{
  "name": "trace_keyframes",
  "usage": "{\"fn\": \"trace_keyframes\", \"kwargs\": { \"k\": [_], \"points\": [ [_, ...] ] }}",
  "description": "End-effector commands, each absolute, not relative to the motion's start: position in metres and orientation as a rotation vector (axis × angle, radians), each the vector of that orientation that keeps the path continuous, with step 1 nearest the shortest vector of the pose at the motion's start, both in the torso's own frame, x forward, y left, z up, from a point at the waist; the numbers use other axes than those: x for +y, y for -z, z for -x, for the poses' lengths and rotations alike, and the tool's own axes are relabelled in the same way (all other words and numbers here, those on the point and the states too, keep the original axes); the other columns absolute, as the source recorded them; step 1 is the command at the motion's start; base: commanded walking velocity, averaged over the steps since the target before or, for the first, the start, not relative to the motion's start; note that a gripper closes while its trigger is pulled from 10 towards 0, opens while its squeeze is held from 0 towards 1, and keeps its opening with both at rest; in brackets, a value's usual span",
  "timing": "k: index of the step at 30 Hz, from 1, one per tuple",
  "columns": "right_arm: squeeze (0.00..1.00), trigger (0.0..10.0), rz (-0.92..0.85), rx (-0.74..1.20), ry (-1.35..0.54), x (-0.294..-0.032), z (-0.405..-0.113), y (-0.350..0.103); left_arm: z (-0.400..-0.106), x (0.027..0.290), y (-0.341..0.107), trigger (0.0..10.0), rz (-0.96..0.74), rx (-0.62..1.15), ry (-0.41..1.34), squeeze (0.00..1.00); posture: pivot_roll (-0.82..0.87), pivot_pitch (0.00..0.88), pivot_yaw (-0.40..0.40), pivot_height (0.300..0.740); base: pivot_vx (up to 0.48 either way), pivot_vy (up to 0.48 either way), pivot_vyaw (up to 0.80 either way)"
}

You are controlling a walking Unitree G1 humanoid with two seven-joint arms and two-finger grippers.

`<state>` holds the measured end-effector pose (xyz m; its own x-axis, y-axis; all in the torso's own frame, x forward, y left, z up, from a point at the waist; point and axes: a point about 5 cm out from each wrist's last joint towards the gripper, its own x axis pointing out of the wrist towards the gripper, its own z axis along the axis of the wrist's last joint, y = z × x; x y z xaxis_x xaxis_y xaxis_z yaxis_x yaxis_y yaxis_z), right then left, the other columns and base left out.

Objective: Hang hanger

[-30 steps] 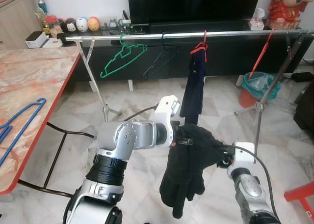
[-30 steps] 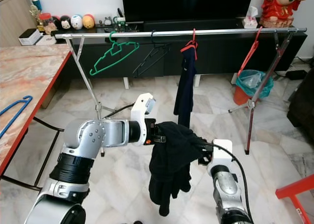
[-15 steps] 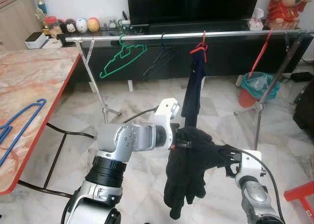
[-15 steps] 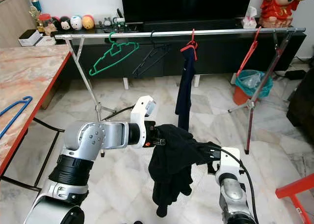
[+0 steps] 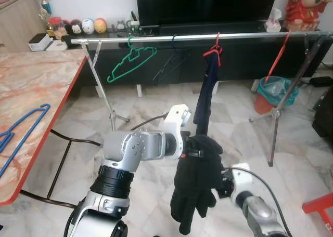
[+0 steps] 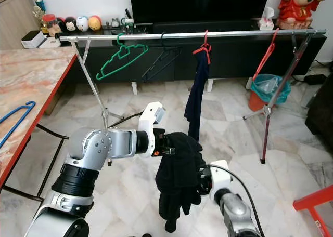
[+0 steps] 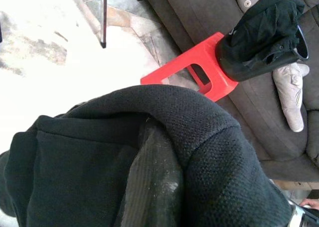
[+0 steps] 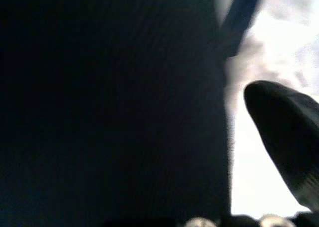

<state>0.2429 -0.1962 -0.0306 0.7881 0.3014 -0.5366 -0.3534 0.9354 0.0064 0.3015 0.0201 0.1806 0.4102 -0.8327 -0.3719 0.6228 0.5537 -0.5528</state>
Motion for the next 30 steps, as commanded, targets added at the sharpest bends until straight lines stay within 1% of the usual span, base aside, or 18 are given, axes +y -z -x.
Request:
{"fn": "trace_keyframes", "kwargs": {
  "k": [1,2,7,9,10,16,18,22,24,26,27,30],
  "points": [
    [0.00,10.0,0.084,0.593,-0.455,-0.191,-0.234,0.035,-0.300,0.019,-0.190,10.0,0.352,0.628,0.970,0.00,0.01,0.000,0.073,0.740,0.000,0.000,0.00],
    [0.00,10.0,0.083,0.581,-0.510,-0.188,-0.230,0.035,-0.300,0.020,-0.190,10.0,0.352,0.628,0.970,0.00,0.01,0.000,0.074,0.740,0.000,0.000,0.00],
    [0.00,10.0,0.049,0.578,-0.590,-0.185,-0.223,0.034,-0.301,0.020,-0.188,10.0,0.352,0.631,0.968,0.00,0.00,0.000,0.076,0.740,0.000,0.000,0.00],
    [0.00,10.0,0.013,0.543,-0.678,-0.181,-0.218,0.029,-0.301,0.020,-0.187,10.0,0.352,0.635,0.966,0.00,0.01,0.000,0.076,0.740,0.000,0.000,0.00],
    [0.00,10.0,0.011,0.540,-0.685,-0.181,-0.218,0.028,-0.301,0.020,-0.186,10.0,0.352,0.635,0.966,0.00,0.01,0.000,0.076,0.740,0.000,0.000,0.00],
    [0.00,10.0,-0.090,0.399,-0.776,-0.173,-0.215,0.003,-0.301,0.020,-0.182,10.0,0.353,0.647,0.959,0.00,0.00,0.000,0.077,0.740,0.000,0.000,0.00],
    [0.00,10.0,-0.155,0.345,-0.830,-0.167,-0.209,-0.011,-0.301,0.021,-0.180,10.0,0.352,0.652,0.957,0.00,0.00,0.000,0.078,0.740,0.000,0.000,0.00],
    [0.00,10.0,-0.192,0.320,-0.854,-0.165,-0.203,-0.019,-0.300,0.020,-0.180,10.0,0.352,0.655,0.958,0.00,0.00,0.000,0.078,0.740,0.000,0.000,0.00],
    [0.00,10.0,-0.175,0.340,-0.872,-0.164,-0.190,-0.021,-0.300,0.020,-0.178,10.0,0.351,0.660,0.960,0.00,0.00,0.000,0.078,0.740,0.000,0.000,0.00],
    [0.00,10.0,-0.165,0.359,-0.855,-0.168,-0.180,-0.021,-0.300,0.020,-0.178,10.0,0.350,0.663,0.961,0.00,0.00,0.000,0.080,0.740,0.000,0.000,0.00],
    [0.00,10.0,-0.165,0.359,-0.855,-0.168,-0.180,-0.021,-0.300,0.020,-0.178,10.0,0.350,0.663,0.961,0.00,0.00,0.000,0.080,0.740,0.000,0.000,0.00],
    [0.00,10.0,-0.136,0.417,-0.836,-0.173,-0.163,-0.019,-0.299,0.019,-0.177,10.0,0.348,0.667,0.965,0.00,-0.01,0.000,0.081,0.740,0.000,0.000,0.00]
  ]
}}
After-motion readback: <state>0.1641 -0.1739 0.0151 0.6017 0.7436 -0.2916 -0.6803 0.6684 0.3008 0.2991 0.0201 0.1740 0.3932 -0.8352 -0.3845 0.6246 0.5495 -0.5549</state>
